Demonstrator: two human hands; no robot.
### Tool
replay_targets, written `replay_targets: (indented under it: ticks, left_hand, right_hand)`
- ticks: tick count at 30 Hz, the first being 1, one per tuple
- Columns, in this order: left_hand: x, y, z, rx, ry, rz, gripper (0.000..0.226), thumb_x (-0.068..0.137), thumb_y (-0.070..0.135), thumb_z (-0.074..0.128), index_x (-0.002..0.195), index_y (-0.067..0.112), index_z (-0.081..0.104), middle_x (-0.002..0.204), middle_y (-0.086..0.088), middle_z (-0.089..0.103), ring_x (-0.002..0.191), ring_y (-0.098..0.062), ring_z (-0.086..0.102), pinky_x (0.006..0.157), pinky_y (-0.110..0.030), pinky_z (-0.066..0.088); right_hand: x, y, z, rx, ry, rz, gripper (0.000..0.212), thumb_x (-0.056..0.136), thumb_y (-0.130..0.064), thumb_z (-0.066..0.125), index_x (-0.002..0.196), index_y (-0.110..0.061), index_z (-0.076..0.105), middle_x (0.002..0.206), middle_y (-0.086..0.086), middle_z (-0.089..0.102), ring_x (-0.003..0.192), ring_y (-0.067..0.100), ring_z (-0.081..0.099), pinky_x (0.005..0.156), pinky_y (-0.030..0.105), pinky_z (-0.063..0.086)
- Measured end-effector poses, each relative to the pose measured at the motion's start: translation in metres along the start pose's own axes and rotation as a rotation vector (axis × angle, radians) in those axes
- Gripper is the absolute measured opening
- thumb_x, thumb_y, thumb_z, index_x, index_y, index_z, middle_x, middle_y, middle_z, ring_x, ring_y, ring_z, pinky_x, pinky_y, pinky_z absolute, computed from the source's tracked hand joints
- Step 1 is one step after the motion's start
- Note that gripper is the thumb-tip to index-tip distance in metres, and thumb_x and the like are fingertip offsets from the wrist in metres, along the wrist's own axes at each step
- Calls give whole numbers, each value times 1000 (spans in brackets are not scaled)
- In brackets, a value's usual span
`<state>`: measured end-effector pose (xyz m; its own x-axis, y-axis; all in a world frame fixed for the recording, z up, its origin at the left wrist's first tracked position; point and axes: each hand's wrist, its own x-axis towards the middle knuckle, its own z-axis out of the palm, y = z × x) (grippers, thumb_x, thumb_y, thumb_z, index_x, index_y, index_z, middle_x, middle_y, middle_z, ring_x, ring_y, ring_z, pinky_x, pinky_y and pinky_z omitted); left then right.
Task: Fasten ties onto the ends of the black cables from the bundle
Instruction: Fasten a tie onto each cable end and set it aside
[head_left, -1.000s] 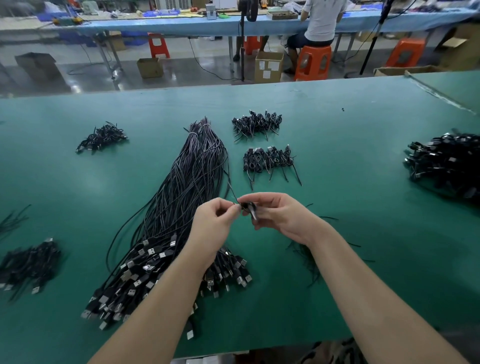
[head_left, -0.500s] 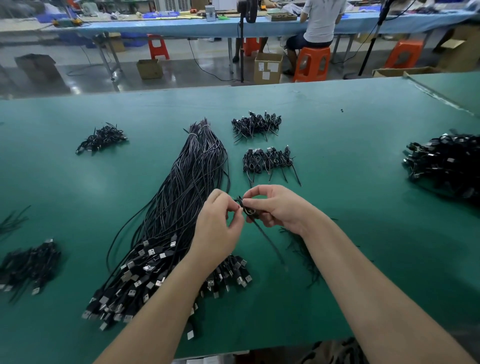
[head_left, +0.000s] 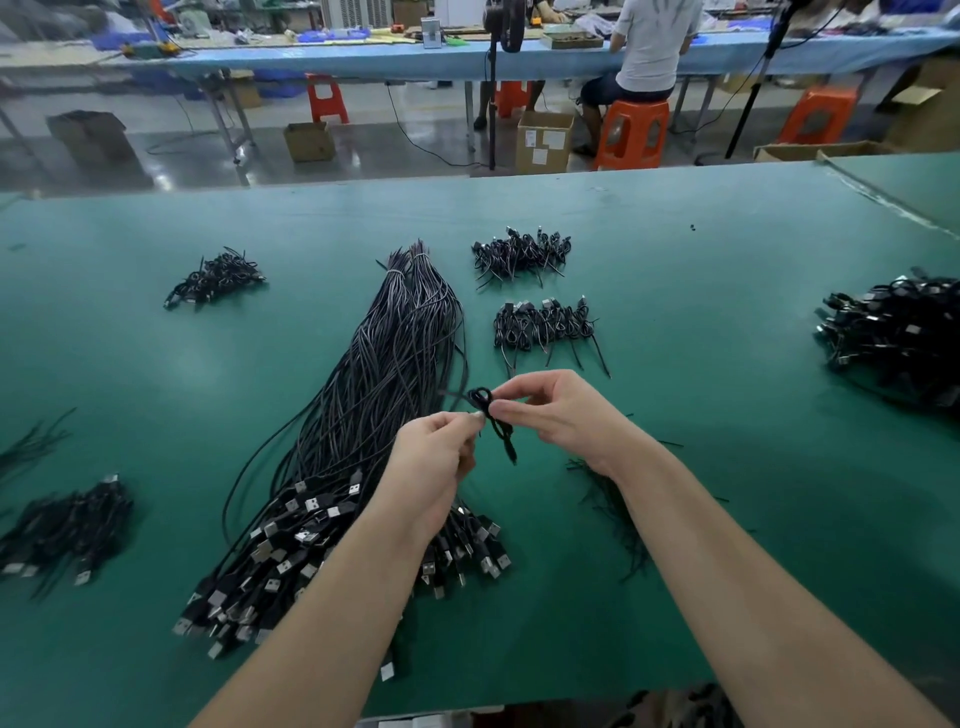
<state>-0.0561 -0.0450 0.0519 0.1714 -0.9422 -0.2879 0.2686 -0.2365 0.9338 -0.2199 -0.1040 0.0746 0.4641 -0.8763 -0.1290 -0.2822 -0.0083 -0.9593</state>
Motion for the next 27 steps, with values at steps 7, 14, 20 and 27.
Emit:
replay_targets:
  ticks: [7, 14, 20, 27]
  left_hand:
    - [-6, 0, 2, 667, 80, 628, 19, 90, 7, 68, 75, 12, 57, 78, 3, 54, 66, -12, 47, 61, -22, 39]
    - [-4, -3, -6, 984, 59, 933, 14, 89, 6, 68, 80, 11, 58, 89, 3, 53, 79, -14, 45, 71, -20, 34]
    - [8, -3, -11, 147, 59, 175, 24, 95, 12, 65, 72, 14, 67, 65, 1, 54, 62, -12, 47, 66, -30, 42]
    - [12, -2, -8, -181, -76, 64, 25, 96, 7, 64, 71, 11, 67, 63, 0, 49, 57, -9, 44, 62, -24, 42]
  right_hand:
    - [6, -10, -3, 40, -21, 145, 12, 92, -25, 73, 94, -16, 65, 75, 2, 73, 56, 9, 55, 50, 20, 37]
    - [2, -6, -4, 197, -143, 152, 9, 99, -17, 63, 95, -17, 70, 80, 4, 74, 61, 7, 60, 48, 18, 41]
    - [-1, -4, 0, 152, -185, -4, 31, 103, 2, 49, 116, -16, 71, 112, 23, 70, 80, 19, 57, 72, 26, 54]
    - [-1, -12, 2, -135, -25, -169, 23, 89, -5, 73, 108, -17, 76, 99, 5, 70, 76, 13, 51, 74, 33, 49]
